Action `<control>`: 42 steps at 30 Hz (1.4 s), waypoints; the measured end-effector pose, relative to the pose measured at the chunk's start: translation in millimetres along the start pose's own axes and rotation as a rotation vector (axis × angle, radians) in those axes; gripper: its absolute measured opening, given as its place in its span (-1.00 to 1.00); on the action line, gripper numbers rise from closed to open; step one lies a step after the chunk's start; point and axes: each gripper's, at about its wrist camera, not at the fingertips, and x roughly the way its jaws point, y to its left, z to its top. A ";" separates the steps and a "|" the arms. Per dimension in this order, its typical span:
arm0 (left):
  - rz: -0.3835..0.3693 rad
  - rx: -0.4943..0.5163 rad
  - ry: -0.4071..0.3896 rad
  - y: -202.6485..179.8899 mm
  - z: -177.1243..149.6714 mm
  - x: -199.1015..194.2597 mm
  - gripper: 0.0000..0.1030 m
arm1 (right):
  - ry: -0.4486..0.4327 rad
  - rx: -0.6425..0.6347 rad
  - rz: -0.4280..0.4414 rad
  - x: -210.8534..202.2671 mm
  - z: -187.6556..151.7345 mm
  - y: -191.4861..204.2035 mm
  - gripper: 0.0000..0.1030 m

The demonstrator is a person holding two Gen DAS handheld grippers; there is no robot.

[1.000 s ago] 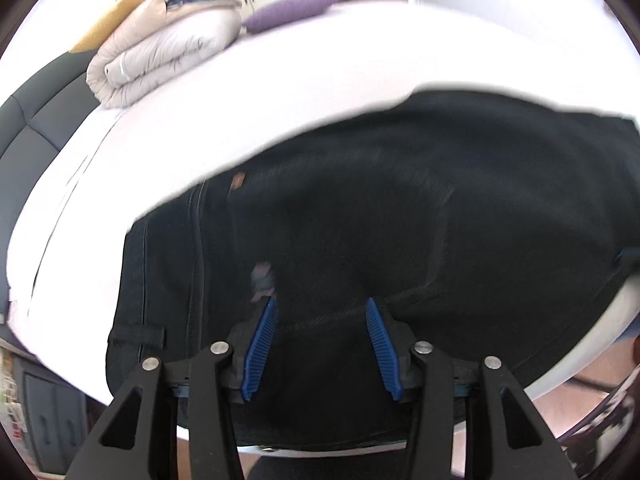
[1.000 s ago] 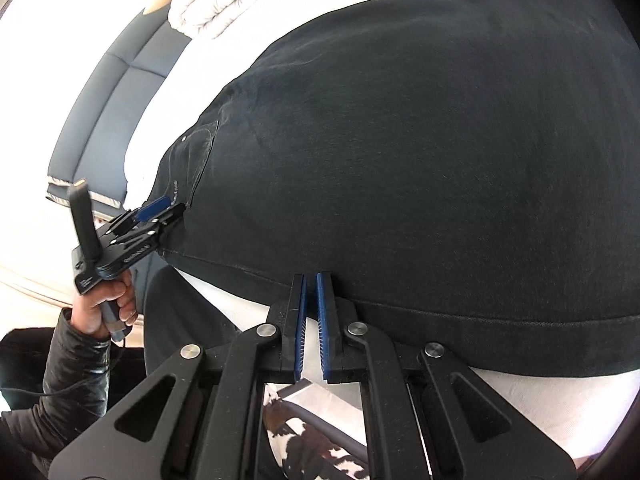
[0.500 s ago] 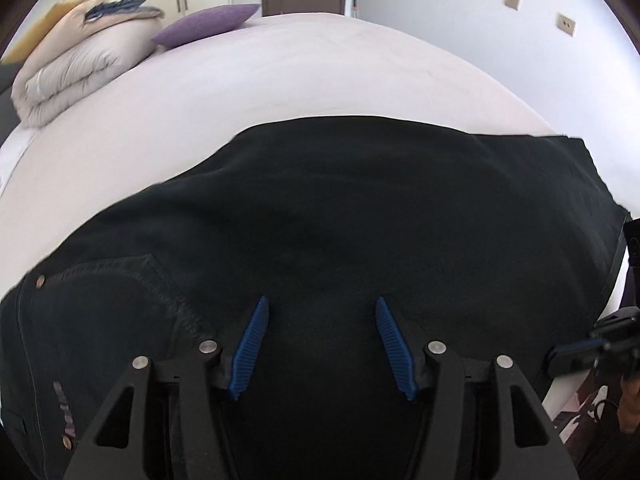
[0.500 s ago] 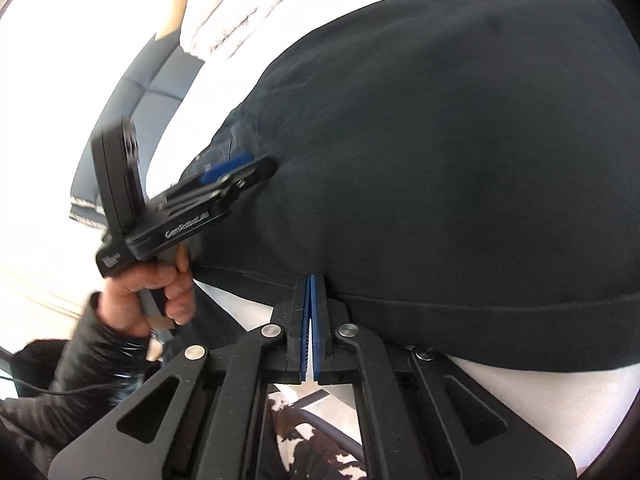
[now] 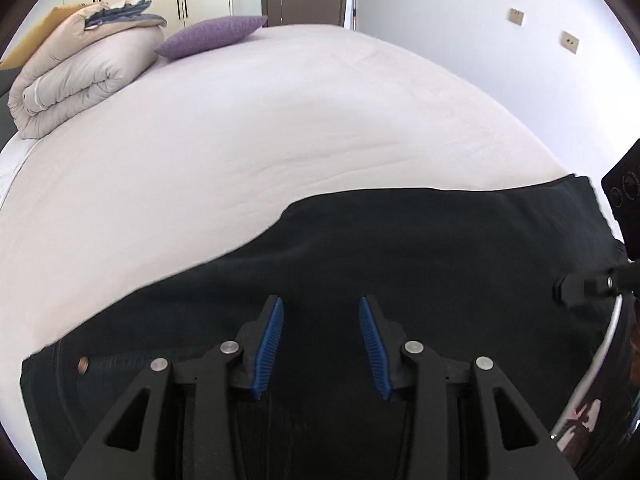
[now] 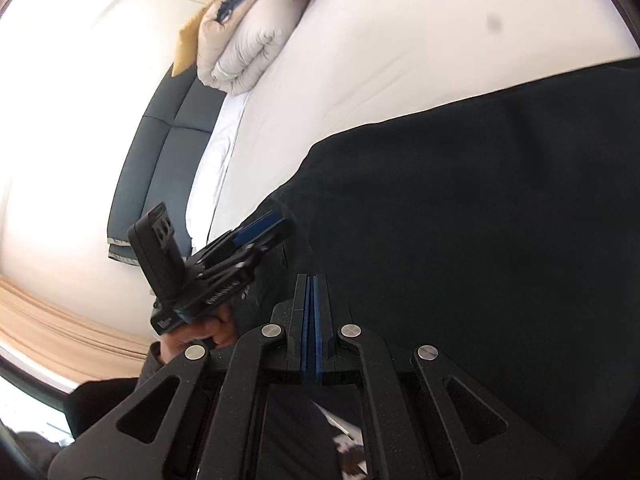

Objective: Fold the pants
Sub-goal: 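Release the jeans with the right tool while the left tool grasps the waistband near the pocket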

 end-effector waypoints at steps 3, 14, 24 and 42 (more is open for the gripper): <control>0.008 -0.044 -0.001 15.3 4.8 18.4 -0.35 | 0.056 0.004 0.019 47.9 27.6 9.3 -1.00; -0.043 -0.209 -0.141 55.5 -26.4 19.9 -0.40 | 0.156 0.033 -0.068 142.1 105.6 -4.9 -0.92; -0.143 -0.298 -0.181 74.7 -36.5 20.4 -0.45 | 0.045 -0.076 -0.069 124.4 146.6 38.5 0.24; -0.146 -0.370 -0.178 84.0 -48.4 18.5 -0.83 | -0.105 0.001 -0.161 102.5 146.1 10.0 -1.00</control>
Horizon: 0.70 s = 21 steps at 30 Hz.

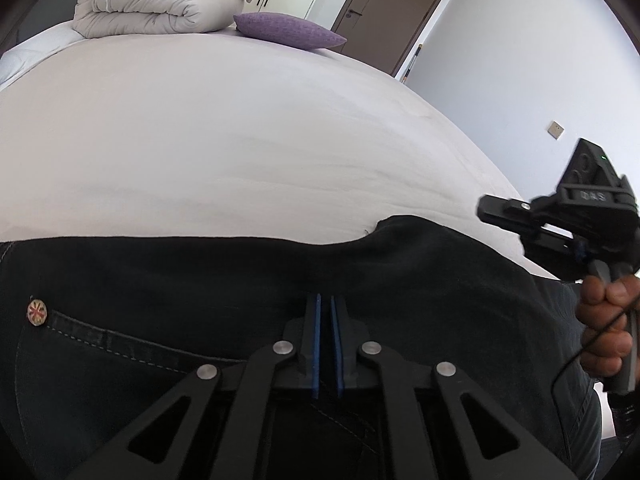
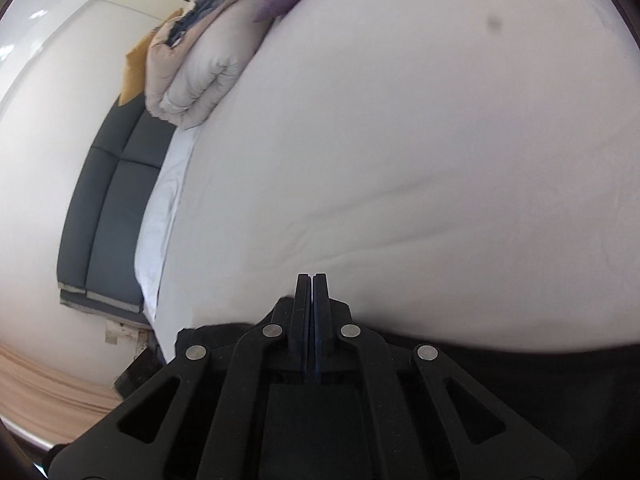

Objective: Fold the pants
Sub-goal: 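Release the jeans with the right tool while the left tool grasps the waistband near the pocket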

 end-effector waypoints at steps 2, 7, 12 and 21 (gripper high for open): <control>0.002 0.001 0.000 -0.9 -1.3 -0.8 -0.83 | 0.049 -0.021 0.040 -5.9 -22.9 7.3 -1.00; 0.027 0.017 0.003 -7.9 1.7 3.0 -0.83 | 0.126 0.085 0.049 -0.1 -69.8 -35.1 -1.00; 0.038 0.023 0.003 -10.5 0.7 2.2 -0.83 | -0.090 0.179 -0.044 -87.1 -59.1 -108.3 -1.00; 0.042 0.019 0.004 -15.9 7.0 9.0 -0.83 | -0.397 0.199 -0.236 -259.2 -54.3 -152.0 -0.95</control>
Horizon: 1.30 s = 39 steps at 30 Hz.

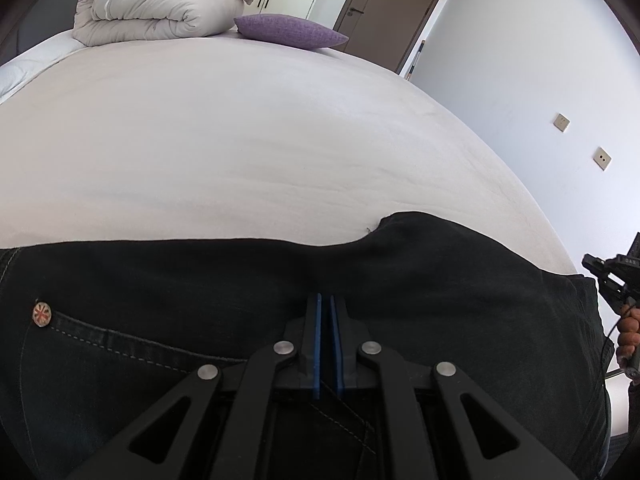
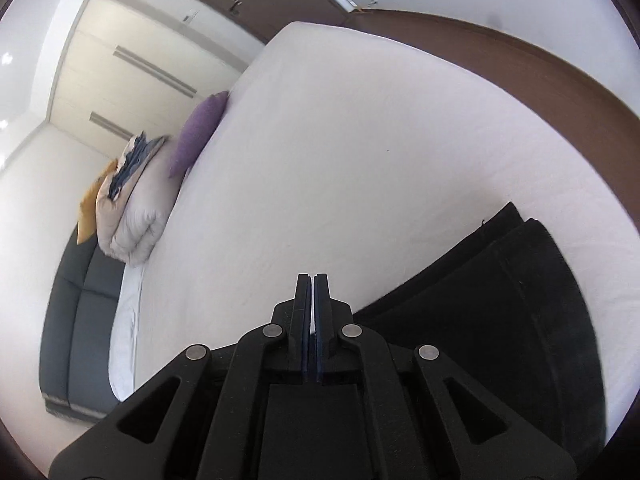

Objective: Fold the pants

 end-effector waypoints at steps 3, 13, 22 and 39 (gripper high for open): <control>0.008 0.003 0.000 -2.2 1.5 1.0 -0.83 | 0.145 -0.063 0.106 1.3 -34.3 18.3 -0.95; 0.044 0.022 -0.002 -8.4 0.8 -1.1 -0.83 | 0.184 0.036 0.079 72.5 -35.6 -12.9 -1.00; 0.100 -0.023 -0.036 -8.8 7.2 -21.8 -0.83 | 0.027 0.026 -0.125 41.2 11.8 -41.4 -1.00; 0.011 0.130 0.084 -106.9 -20.1 8.3 -0.92 | 0.100 0.125 0.089 6.3 -56.4 -64.9 -1.00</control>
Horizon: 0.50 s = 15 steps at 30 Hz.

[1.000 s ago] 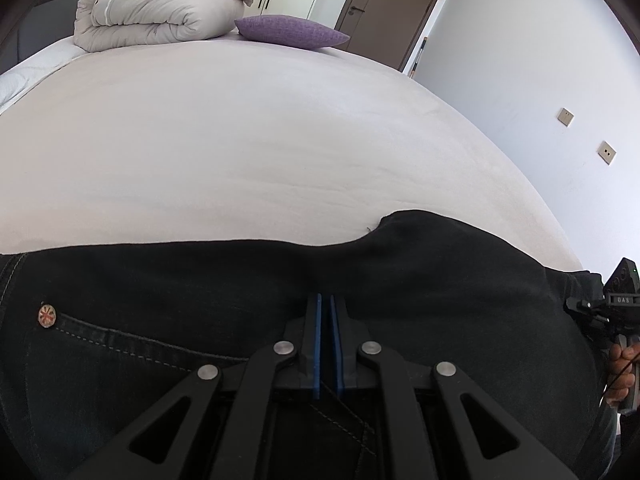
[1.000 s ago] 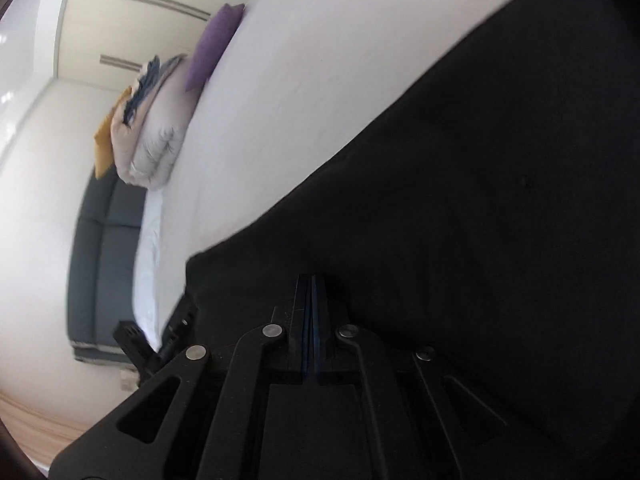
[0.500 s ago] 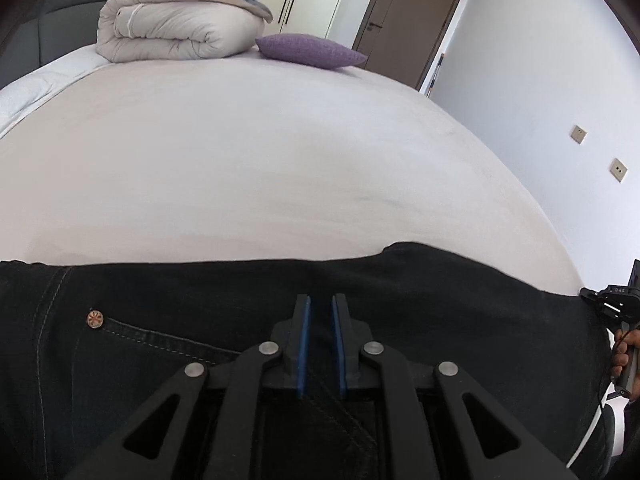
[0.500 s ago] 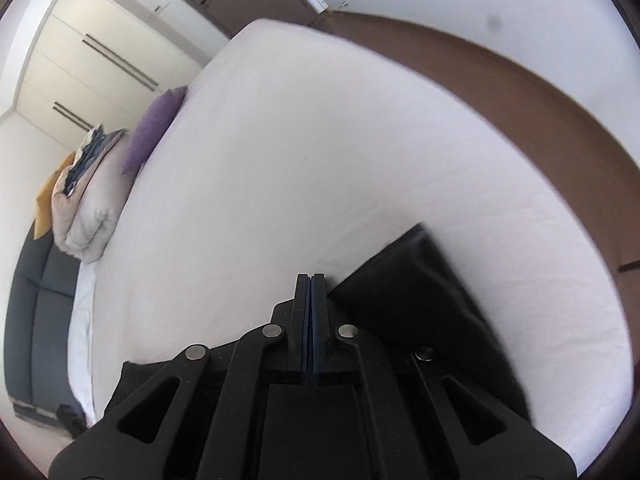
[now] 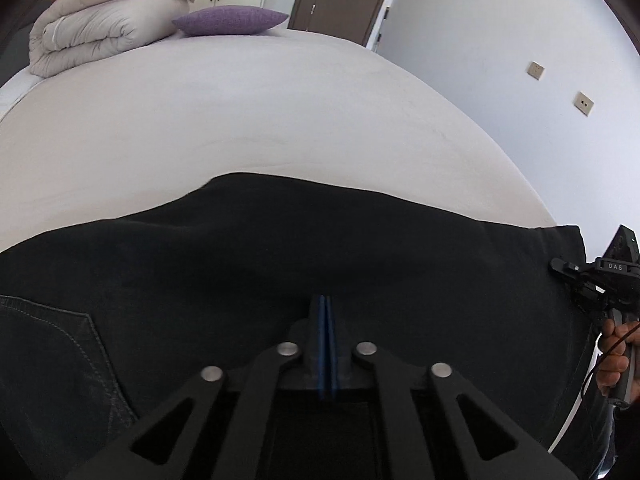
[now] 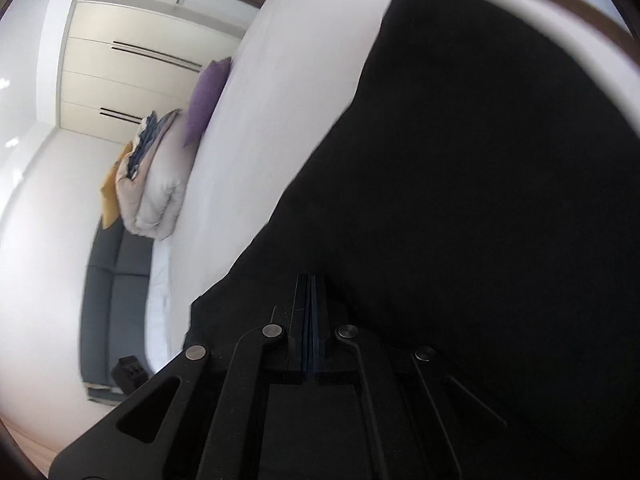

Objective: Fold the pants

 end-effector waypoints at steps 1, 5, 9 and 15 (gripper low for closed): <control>0.014 0.014 0.000 4.6 -0.1 -0.5 -0.92 | -0.034 0.018 -0.006 -9.8 8.6 -13.0 -1.00; 0.058 0.026 -0.003 23.1 -3.6 -8.8 -0.92 | -0.154 0.075 -0.019 -46.3 30.8 -46.0 -1.00; 0.146 0.028 -0.002 60.8 -9.5 -26.8 -0.92 | -0.228 0.149 -0.013 -81.6 40.2 -88.7 -1.00; 0.284 -0.001 -0.040 115.3 -14.4 -75.7 -0.92 | -0.398 0.209 -0.073 -165.9 35.6 -111.8 -1.00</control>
